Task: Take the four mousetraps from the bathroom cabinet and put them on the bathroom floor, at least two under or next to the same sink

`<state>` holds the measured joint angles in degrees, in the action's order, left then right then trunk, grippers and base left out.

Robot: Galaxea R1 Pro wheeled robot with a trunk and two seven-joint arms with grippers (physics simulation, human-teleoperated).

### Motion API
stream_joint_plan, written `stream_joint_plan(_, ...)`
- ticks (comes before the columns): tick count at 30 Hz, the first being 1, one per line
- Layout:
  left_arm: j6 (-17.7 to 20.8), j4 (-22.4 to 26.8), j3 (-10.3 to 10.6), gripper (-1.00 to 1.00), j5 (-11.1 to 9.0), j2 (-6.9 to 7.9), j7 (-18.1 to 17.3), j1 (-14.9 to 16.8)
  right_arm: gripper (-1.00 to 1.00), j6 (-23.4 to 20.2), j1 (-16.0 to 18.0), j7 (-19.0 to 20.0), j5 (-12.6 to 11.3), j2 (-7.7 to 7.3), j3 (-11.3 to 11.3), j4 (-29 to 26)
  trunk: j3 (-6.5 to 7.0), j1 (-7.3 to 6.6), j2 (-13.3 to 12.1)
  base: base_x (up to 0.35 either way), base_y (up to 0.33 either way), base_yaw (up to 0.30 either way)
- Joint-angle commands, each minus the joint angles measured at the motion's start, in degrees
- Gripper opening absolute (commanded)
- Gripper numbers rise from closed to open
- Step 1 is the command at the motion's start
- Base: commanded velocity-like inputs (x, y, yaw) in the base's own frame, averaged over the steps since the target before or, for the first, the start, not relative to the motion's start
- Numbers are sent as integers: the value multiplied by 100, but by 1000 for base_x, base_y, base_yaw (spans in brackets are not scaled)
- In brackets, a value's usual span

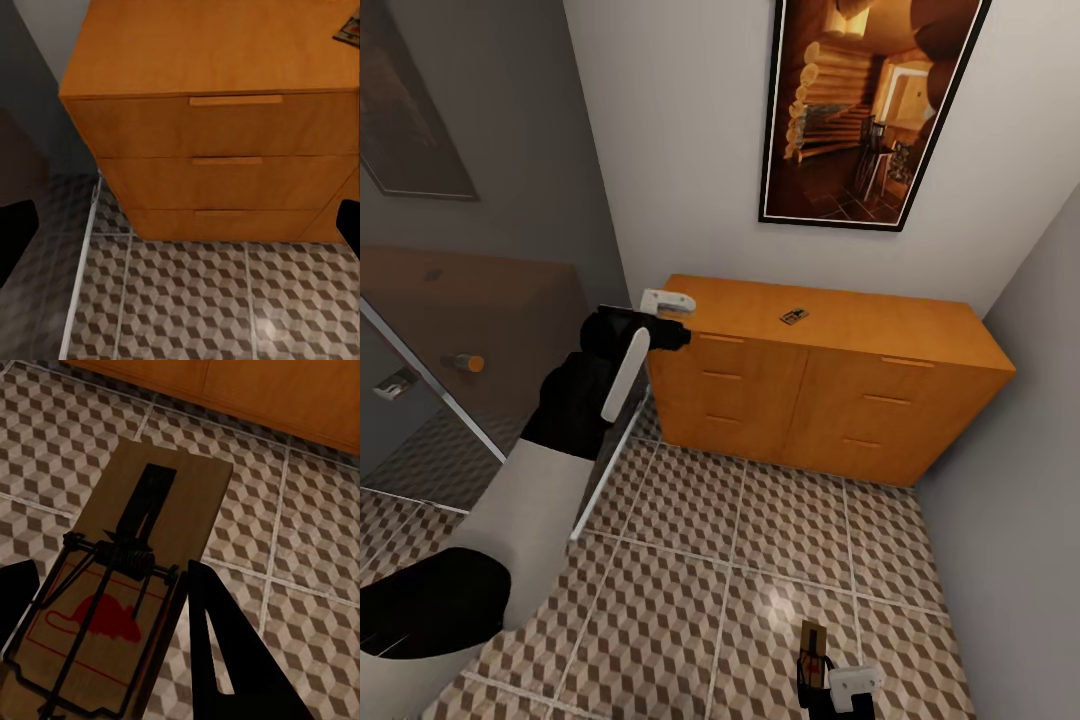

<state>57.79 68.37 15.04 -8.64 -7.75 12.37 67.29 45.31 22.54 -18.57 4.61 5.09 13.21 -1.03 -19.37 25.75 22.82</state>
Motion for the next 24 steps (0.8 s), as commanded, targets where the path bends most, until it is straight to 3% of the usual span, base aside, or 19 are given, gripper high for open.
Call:
stream_joint_plan(1,23,51,12,100,-60,1,55,16,-100,4,5,-59,48,1,15,6,-10,3,10,0,0,0)
stream_joint_plan(5,44,304,62,100,-73,35,35,43,-100,4,5,-59,48,1,17,6,-10,3,10,0,0,0)
stream_joint_plan(10,53,759,277,100,-83,122,9,44,-100,4,5,-58,48,1,16,6,-10,3,10,0,0,0)
stream_joint_plan(13,54,885,434,100,-84,199,5,35,-100,4,5,-58,48,6,16,8,-10,3,10,0,0,0)
stream_joint_plan(19,56,946,559,100,-95,280,-4,31,-100,4,-94,-19,30,7,15,22,-10,3,10,0,0,0)
stream_joint_plan(23,56,963,580,100,-101,326,-6,30,-100,15,-362,159,-192,3,10,23,-10,3,10,0,0,0)
stream_joint_plan(24,57,965,583,100,-101,332,-6,27,-100,18,-412,272,-403,2,9,23,-10,3,10,0,0,0)
